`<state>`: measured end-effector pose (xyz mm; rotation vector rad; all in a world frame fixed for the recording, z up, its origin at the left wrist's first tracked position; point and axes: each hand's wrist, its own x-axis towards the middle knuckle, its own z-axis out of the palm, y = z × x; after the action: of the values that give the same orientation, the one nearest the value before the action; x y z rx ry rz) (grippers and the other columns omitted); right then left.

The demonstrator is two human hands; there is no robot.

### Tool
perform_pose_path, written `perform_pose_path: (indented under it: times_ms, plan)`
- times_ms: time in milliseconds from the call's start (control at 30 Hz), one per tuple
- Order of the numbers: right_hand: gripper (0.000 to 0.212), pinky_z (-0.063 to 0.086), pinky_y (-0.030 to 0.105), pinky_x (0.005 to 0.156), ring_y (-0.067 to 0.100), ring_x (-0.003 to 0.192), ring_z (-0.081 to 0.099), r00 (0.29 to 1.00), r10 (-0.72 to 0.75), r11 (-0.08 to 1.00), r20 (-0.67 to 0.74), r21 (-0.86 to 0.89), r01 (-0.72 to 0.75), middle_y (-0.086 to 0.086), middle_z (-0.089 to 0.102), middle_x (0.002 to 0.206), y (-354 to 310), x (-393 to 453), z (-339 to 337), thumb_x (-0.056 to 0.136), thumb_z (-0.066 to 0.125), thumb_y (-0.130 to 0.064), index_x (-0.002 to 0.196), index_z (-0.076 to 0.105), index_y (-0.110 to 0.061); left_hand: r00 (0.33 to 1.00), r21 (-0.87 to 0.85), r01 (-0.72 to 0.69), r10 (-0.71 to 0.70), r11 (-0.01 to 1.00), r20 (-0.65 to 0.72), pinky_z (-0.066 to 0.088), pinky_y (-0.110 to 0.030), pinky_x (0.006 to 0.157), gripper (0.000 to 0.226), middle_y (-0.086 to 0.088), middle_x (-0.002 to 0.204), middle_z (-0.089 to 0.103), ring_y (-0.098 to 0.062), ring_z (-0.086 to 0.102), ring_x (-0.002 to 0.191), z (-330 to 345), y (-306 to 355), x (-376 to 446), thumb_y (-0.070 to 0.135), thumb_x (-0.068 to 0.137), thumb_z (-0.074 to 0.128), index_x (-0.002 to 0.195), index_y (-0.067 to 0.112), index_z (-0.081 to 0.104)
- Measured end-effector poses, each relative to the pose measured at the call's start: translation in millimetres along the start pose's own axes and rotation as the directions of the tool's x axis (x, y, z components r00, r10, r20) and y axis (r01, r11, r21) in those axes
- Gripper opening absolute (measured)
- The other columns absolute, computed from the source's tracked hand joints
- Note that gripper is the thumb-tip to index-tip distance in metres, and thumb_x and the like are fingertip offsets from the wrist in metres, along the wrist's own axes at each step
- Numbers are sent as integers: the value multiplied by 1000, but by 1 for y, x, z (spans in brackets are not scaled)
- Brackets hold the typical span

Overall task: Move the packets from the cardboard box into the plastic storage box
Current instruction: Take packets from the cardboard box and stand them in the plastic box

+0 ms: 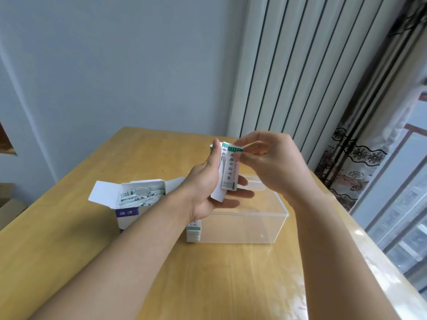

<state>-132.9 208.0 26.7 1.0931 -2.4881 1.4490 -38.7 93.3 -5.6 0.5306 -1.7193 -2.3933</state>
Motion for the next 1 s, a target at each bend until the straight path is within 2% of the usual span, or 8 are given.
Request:
perform_pose_path:
  times_ms: [100, 300, 533, 667, 767, 867, 933, 1000]
  plan:
    - [9, 39, 9, 51, -7, 63, 62, 999, -5, 997, 35, -76, 8, -14, 76, 83, 1, 0, 2, 86, 81, -25, 91, 76, -29, 1000, 30, 1, -2, 1000, 17, 53, -26, 49, 73, -12, 88, 77, -36, 77, 82, 0, 0, -1, 74, 94, 22, 120, 19, 62]
    - [29, 29, 13, 45, 3, 58, 50, 987, 51, 952, 152, -306, -2, -14, 61, 85, -5, -4, -3, 79, 83, -46, 103, 75, -33, 999, 124, -15, 20, 992, -35, 43, -22, 44, 68, -11, 80, 75, -28, 71, 62, 1, -1, 0, 70, 97, 26, 105, 17, 66]
    - [20, 28, 15, 40, 11, 56, 45, 976, 85, 963, 199, -268, -29, -8, 58, 68, -5, -5, -9, 82, 82, -43, 78, 70, -27, 1000, 160, -18, 18, 987, 7, 41, -21, 43, 57, -11, 78, 74, -30, 69, 60, 1, -3, 1, 65, 100, 34, 112, 19, 65]
    - [14, 45, 22, 53, 11, 63, 59, 995, 64, 988, 72, -147, -53, -9, 71, 76, -3, -4, -16, 86, 79, -37, 85, 76, -23, 1000, 143, -15, 17, 990, -16, 39, -20, 40, 55, -7, 68, 70, -24, 64, 51, -2, -4, 3, 63, 101, 36, 109, 17, 66]
    - [9, 58, 26, 71, 3, 74, 69, 984, -33, 997, -177, -78, 19, -13, 74, 78, -4, -1, -21, 87, 80, -30, 85, 76, -23, 998, 76, -3, 8, 997, -61, 33, -20, 37, 57, -6, 60, 60, -18, 49, 43, -2, -5, 6, 64, 99, 40, 98, 11, 61]
    - [7, 49, 10, 70, 0, 75, 67, 890, -284, 958, -357, -128, 255, -23, 67, 77, -12, -4, -24, 86, 80, -23, 89, 76, -27, 998, -33, 7, -9, 999, -68, 26, -18, 35, 59, -3, 56, 49, -14, 41, 39, -3, -4, 9, 71, 96, 37, 91, 14, 53]
    - [4, 45, 10, 71, 1, 76, 63, 879, -404, 902, -253, -270, 337, -28, 60, 76, -15, -8, -23, 86, 80, -25, 90, 78, -26, 999, -100, 11, -15, 995, -43, 24, -17, 33, 64, -1, 56, 44, -12, 37, 39, -5, -2, 10, 76, 93, 34, 89, 15, 50]
    - [3, 50, 26, 75, 8, 82, 60, 898, -435, 838, -66, -394, 377, -24, 61, 74, -17, -11, -20, 87, 78, -30, 90, 79, -29, 999, -122, 29, -33, 992, -23, 24, -17, 30, 62, 0, 58, 43, -10, 36, 40, -7, 0, 10, 76, 92, 38, 92, 16, 50]
